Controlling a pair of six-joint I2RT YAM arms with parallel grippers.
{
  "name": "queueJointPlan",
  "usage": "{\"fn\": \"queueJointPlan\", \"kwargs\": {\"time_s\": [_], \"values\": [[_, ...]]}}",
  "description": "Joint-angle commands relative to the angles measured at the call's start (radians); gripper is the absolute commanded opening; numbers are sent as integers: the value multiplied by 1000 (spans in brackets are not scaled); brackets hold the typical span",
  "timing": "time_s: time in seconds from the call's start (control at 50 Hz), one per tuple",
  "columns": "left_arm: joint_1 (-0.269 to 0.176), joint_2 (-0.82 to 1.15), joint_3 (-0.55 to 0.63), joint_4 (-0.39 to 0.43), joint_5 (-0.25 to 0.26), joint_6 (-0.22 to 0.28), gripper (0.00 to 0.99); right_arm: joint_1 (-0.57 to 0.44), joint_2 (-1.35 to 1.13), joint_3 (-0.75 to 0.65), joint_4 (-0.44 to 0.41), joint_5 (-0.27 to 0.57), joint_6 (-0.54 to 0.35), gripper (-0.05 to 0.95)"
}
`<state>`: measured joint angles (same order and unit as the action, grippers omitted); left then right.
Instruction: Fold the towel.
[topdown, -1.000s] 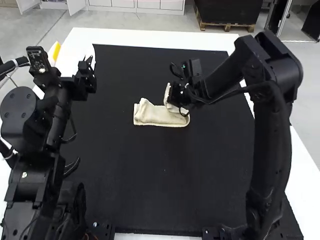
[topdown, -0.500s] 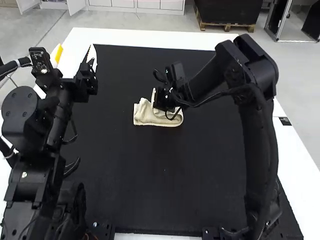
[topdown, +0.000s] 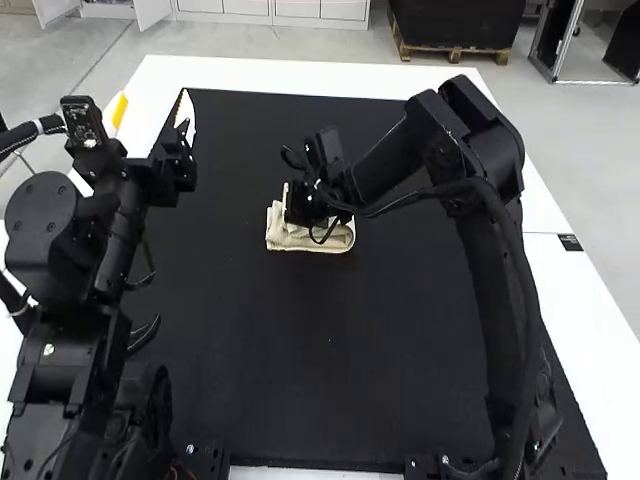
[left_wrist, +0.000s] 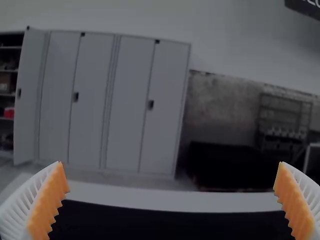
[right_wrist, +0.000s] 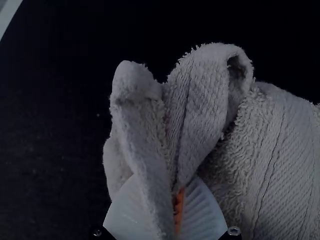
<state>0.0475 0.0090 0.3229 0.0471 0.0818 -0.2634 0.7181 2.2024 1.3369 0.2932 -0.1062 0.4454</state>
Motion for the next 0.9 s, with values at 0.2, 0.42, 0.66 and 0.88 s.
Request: {"fn": "queueJointPlan", "kwargs": {"time_s": [0.2, 0.42, 0.66, 0.88], "values": [[-9, -12, 1, -1, -4, -5, 967, 37, 40, 48, 1, 16, 7, -2], [-14, -12, -1, -3, -4, -7, 967, 30, 43, 48, 1, 11, 30, 182], [-14, -12, 1, -6, -4, -7, 967, 29, 31, 82, -32, 7, 55, 910], [-12, -12, -1, -7, -4, -7, 967, 37, -17, 122, -57, 7, 62, 910]]}}
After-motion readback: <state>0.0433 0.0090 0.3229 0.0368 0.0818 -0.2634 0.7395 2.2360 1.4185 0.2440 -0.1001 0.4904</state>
